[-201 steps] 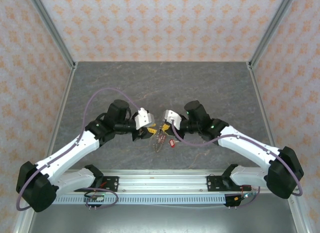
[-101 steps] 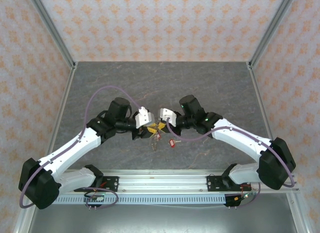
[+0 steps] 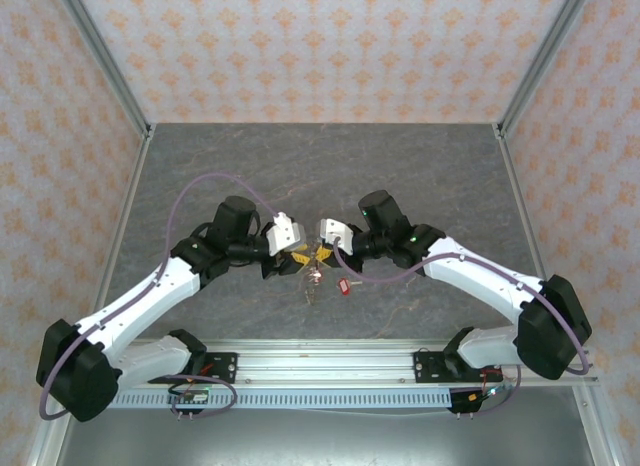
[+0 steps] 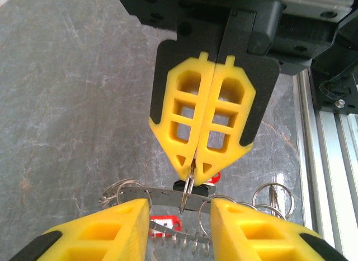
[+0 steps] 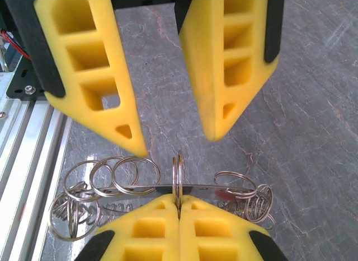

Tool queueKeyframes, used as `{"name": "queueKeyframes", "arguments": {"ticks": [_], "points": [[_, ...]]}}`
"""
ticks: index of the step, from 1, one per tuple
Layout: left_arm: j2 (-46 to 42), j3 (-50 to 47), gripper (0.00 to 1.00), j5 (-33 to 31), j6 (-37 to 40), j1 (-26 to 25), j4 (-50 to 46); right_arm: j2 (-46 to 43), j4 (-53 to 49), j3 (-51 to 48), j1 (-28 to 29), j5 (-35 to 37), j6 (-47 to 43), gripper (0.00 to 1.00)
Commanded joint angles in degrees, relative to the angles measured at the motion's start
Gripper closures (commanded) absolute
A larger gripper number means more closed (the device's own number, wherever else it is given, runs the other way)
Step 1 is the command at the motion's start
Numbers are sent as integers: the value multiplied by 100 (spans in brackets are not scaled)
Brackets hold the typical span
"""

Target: Put the keys on the keyring

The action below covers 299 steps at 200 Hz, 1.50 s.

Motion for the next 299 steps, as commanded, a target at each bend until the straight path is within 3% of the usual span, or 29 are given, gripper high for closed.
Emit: {"name": "queueKeyframes", "arguments": {"ticks": [1, 118, 151, 194, 214, 252, 299], "points": [[195, 417, 67, 45, 461, 24, -634, -165, 304, 22, -27, -248, -61, 100], [283, 455, 73, 267, 426, 25, -355, -164, 569, -66, -27, -330, 227, 100], [331, 518, 80, 312, 437, 25, -359, -202, 594, -104, -27, -329, 249, 100], [322, 505, 100, 357, 329, 27, -263, -268, 765, -209, -27, -254, 430, 100], [241, 346, 100, 314, 72, 31, 63, -365, 926, -378, -27, -169, 562, 100], [18, -99, 100, 407, -513, 31, 1017, -489, 1522, -778, -80, -274, 1101, 91], [-11, -444, 100, 581, -1061, 31, 1843, -581, 2275, -1118, -123, -334, 1628, 90]]}}
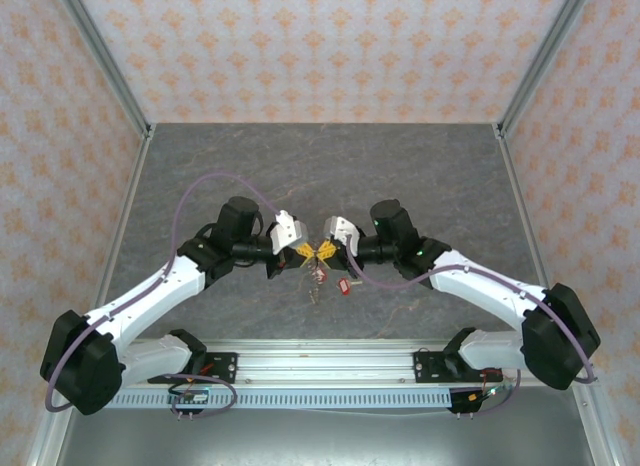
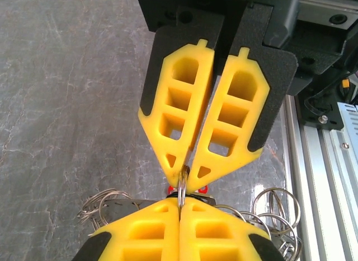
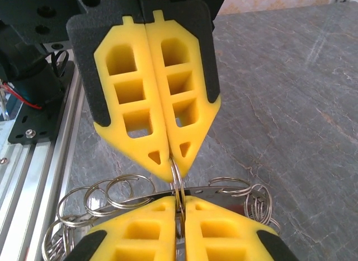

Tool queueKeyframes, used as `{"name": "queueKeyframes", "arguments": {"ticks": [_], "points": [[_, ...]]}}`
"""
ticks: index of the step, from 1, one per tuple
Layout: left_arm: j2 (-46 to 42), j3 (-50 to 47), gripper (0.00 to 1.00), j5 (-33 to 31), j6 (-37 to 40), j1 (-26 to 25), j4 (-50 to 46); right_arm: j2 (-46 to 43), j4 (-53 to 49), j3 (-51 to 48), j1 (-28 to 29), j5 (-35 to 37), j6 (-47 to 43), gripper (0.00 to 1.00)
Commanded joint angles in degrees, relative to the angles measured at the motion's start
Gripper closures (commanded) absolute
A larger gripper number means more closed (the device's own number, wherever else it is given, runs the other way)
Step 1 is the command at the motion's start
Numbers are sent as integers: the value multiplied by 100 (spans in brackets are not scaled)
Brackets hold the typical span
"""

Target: Put the keys on the keyring

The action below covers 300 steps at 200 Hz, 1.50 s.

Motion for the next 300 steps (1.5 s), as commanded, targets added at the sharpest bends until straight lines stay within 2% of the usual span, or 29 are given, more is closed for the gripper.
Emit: {"name": "queueKeyframes", "arguments": {"ticks": [1, 72, 89, 101, 113, 140, 196, 235, 300], "points": [[-182, -120, 100, 211, -428, 27, 921, -194, 601, -142, -21, -167, 329, 90], [-210, -310, 100, 349, -775, 23, 1403, -205, 733, -238, -56, -341, 434, 89], [-246, -320, 100, 299, -762, 29, 1354, -206, 695, -195, -55, -335, 375, 95], [-254, -298, 100, 219, -690, 27, 1196, -197, 624, -122, -64, -229, 362, 100], [-243, -208, 86, 90, -517, 14, 892, -189, 303, 18, -65, -259, 190, 100], [-161, 77, 79, -33, -36, -29, 102, -137, -191, 291, -67, -350, -43, 100], [13, 569, 74, -236, 755, -159, -1139, 14, -770, 675, -69, -420, -469, 100], [87, 635, 74, -551, 753, -174, -1181, 68, -779, 702, -71, -476, -566, 100], [-184, 558, 71, -556, 658, -167, -909, 35, -928, 685, -68, -432, -698, 100]]}}
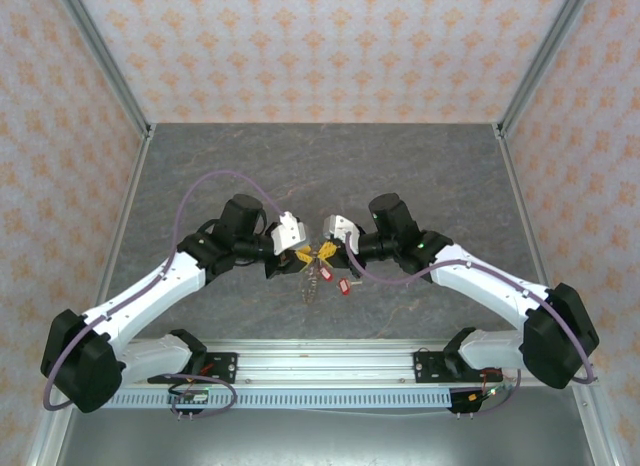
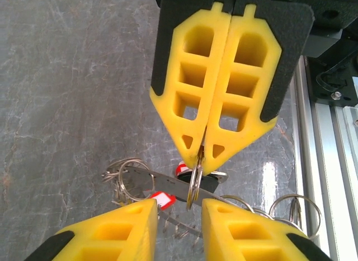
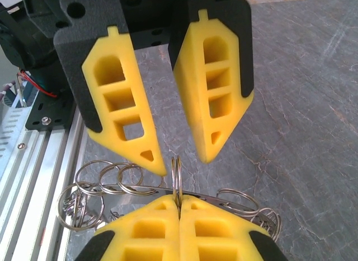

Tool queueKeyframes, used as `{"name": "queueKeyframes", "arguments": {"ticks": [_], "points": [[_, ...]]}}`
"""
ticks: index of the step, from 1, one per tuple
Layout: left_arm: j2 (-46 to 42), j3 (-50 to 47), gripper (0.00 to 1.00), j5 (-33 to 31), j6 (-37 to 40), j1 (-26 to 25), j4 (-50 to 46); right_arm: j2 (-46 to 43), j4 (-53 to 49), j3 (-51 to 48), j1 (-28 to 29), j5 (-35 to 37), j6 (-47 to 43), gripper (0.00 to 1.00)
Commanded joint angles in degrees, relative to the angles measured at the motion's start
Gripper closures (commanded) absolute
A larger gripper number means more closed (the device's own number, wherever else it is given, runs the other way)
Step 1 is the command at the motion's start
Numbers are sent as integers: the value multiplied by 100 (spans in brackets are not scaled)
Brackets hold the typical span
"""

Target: Put the keys on the keyring

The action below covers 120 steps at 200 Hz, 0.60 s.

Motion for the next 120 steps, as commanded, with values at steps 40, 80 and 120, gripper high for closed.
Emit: {"name": "queueKeyframes", "arguments": {"ticks": [40, 80, 120], "points": [[70, 229, 71, -39, 92, -54, -32, -5, 117, 178, 14, -221, -233, 100], [184, 307, 71, 167, 84, -71, -9, 8, 322, 124, 15, -210, -133, 100], [262, 360, 72, 169, 119, -80, -63, 17, 346, 111, 18, -247, -106, 100]]}}
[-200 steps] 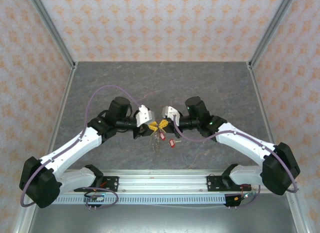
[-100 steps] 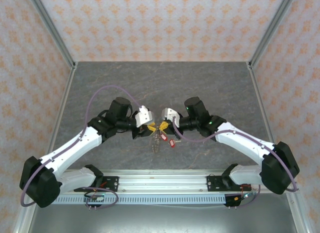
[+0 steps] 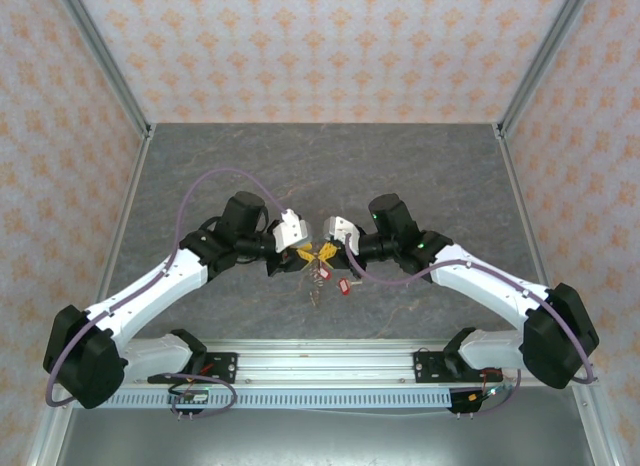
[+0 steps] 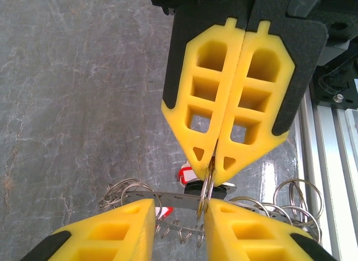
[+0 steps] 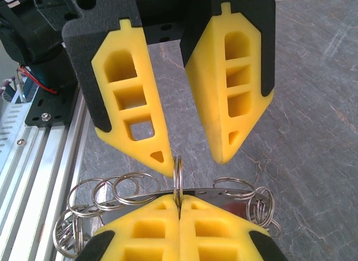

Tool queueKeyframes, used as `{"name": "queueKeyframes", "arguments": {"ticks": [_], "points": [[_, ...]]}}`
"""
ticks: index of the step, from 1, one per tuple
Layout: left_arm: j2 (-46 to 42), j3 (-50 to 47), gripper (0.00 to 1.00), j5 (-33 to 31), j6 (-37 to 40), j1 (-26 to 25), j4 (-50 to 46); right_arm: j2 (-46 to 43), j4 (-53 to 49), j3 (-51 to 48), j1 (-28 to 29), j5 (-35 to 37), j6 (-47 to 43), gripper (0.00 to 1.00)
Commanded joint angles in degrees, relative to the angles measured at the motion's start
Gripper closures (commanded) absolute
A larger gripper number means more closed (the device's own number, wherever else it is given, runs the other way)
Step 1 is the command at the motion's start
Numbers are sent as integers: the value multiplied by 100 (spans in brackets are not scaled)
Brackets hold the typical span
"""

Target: Put the keys on the keyring

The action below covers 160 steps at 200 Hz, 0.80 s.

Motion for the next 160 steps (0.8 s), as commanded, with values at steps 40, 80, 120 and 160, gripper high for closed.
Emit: {"name": "queueKeyframes", "arguments": {"ticks": [40, 80, 120, 160], "points": [[200, 261, 76, 193, 181, -104, -149, 11, 448, 125, 14, -255, 16, 100], [225, 322, 96, 110, 323, -101, -323, 12, 493, 113, 18, -198, 31, 100], [105, 258, 100, 115, 274, -103, -153, -55, 88, 9, 9, 403, -148, 97], [-5, 41, 100, 470, -174, -96, 587, -4, 463, -336, -9, 291, 213, 92]]}}
